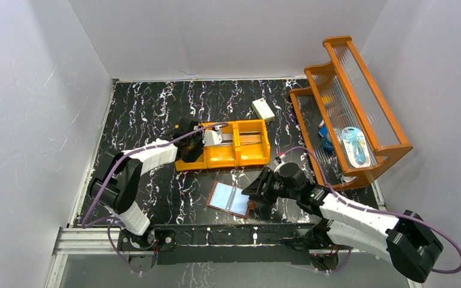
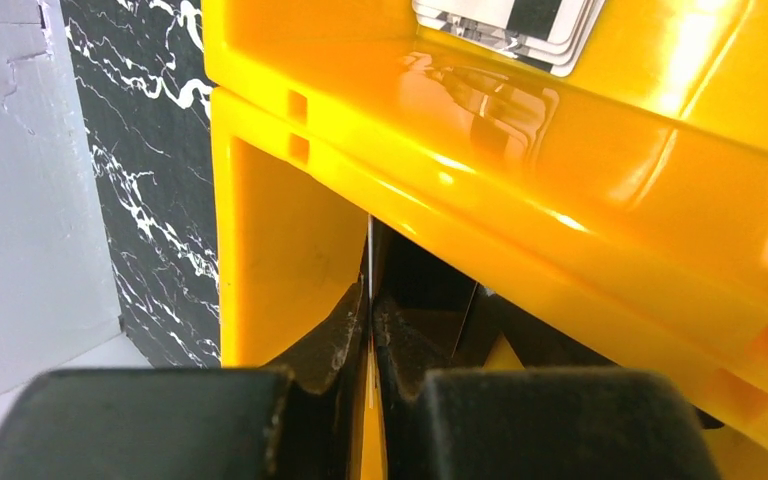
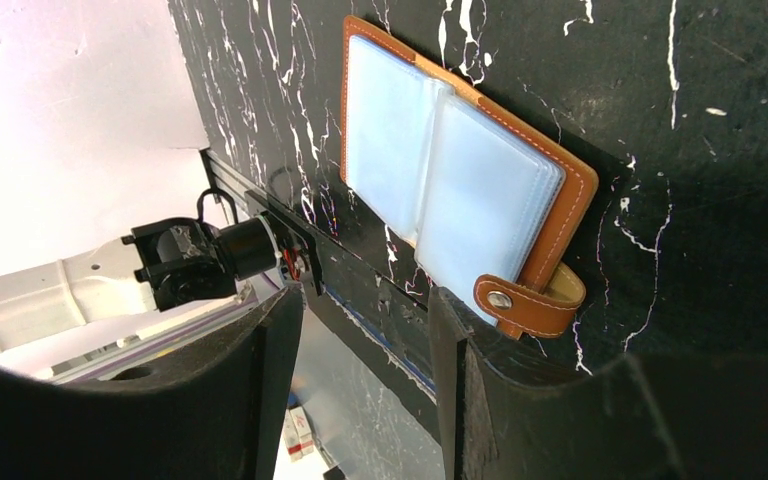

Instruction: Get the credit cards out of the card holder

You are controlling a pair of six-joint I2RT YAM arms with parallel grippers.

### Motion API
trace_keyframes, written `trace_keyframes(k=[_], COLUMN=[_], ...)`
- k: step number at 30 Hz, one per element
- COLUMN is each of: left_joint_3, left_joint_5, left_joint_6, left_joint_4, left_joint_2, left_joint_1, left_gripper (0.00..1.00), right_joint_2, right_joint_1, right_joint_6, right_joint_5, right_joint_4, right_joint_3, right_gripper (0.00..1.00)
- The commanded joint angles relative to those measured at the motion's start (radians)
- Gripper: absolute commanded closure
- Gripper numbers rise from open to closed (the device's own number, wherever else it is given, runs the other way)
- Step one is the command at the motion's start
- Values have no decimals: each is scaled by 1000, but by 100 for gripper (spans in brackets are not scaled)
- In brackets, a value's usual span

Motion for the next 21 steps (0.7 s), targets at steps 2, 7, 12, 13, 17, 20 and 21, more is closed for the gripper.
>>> trace_keyframes(k=[2, 7, 12, 13, 17, 20, 21], left_joint_3=[-33, -58, -62, -62, -62, -68, -69], left_joint_5=[22, 21, 14, 9, 11, 17, 19], left_joint_6=[-13, -20, -36, -42, -58, -73, -78], left_joint_4=[71, 89, 90, 95, 95, 104, 104], left_joint_2=[-40, -41, -45, -47, -62, -84, -89], left_joint_1=[11, 11, 13, 13, 13, 13, 13], left_gripper=[100, 92, 77, 77, 74, 66, 65], right_joint_2=[-30, -25, -31, -32, -44, -49, -49], right_joint_1=[3, 3, 3, 3, 3, 3, 3], right_joint_6=[14, 23, 22, 21, 22, 22, 23], right_joint_5=[27, 18, 20, 21, 26, 29, 29], right_joint_4=[2, 28, 23, 20, 10, 4, 4], right_joint_3=[-19, -23, -19, -18, -18, -20, -19], right_gripper=[42, 42, 42, 42, 42, 41, 41])
